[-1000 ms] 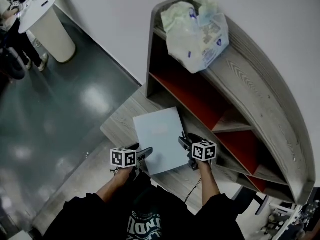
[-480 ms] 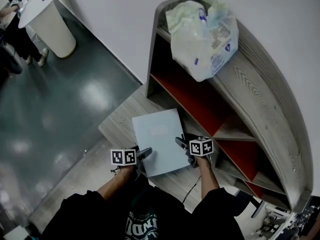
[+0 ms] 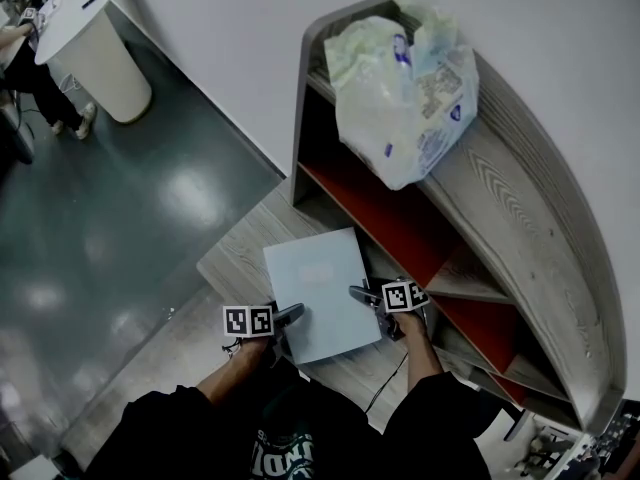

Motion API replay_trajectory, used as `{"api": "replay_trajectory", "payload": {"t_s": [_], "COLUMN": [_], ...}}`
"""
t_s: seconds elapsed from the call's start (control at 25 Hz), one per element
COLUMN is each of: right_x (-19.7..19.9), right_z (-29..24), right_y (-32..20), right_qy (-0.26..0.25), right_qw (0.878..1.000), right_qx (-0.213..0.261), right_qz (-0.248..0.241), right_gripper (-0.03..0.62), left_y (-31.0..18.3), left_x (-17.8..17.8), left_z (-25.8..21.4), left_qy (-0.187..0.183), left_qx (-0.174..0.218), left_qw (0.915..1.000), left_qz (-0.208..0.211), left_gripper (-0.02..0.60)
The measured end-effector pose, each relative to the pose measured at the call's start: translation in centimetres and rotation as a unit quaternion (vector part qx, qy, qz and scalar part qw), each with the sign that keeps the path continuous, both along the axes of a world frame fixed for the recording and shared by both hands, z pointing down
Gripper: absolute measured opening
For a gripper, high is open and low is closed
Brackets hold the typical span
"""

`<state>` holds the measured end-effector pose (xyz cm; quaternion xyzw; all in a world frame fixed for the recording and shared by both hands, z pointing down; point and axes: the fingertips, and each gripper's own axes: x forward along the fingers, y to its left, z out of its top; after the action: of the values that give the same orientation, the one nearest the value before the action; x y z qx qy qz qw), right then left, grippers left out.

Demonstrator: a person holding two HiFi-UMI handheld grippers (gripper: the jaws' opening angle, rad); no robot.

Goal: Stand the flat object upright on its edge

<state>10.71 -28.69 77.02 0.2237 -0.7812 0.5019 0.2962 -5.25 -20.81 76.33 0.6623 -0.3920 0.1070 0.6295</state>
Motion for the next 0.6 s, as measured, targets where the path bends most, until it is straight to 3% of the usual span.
{"api": "replay_trajectory", "payload": {"t_s": [0.44,0.6], "right_x": [0.2,0.3], "right_z": [1.1,0.9], "right_y": [0.1,-0.2], "right_qy": [-0.057,-0.066], "right_qw": [0.997,0.995], "right_qx": [-0.037,-0.029], "right_qz": [0.044,0.064], "right_gripper": [0.282,0.285], "left_y": [-0.4,-0.5], "left_x": [0.3,0.2], "left_z": [1.4,1.8], "left_qy": [-0.006,-0.015], "left_qx": [-0.014,-0.024], "left_qw": [0.9999,0.9996], "left_qz": [0.0,-0.002], "left_gripper": [0.373,0.374]}}
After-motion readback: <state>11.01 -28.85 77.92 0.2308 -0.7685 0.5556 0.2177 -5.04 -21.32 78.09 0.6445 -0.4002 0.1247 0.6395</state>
